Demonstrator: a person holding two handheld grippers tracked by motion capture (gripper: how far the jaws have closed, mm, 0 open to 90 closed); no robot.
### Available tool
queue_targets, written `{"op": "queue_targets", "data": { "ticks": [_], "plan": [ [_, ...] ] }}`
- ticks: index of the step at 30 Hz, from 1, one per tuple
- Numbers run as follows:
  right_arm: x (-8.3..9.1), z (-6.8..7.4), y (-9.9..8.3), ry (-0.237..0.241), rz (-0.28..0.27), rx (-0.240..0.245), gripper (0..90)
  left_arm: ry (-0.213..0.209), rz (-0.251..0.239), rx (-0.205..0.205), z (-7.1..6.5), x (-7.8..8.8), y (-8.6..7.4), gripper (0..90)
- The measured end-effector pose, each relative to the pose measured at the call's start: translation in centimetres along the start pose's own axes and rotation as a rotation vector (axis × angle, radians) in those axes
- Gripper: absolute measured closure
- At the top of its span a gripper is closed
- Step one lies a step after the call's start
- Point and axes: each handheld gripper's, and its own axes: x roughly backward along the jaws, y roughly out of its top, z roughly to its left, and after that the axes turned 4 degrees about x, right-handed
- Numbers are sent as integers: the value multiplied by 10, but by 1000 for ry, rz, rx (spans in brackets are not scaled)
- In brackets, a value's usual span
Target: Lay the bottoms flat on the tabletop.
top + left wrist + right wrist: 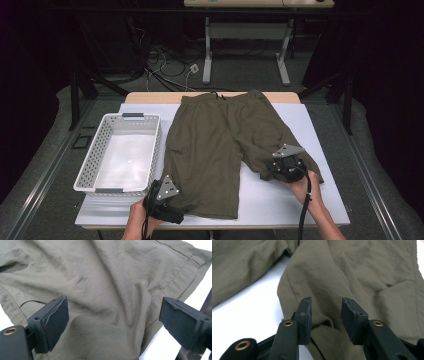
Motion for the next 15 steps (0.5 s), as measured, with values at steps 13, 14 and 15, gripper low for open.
{"op": "queue_targets", "data": {
  "ticks": [13,14,15],
  "plan": [
    [-10,10,-23,124,134,76,590,-3,11,-6,0,0,1,85],
    [-10,11,-23,149,141,64,576,0,7,-4,0,0,0,85],
    [-11,11,-23,150,144,61,566,-1,10,-5,1,0,0,85]
  ]
}}
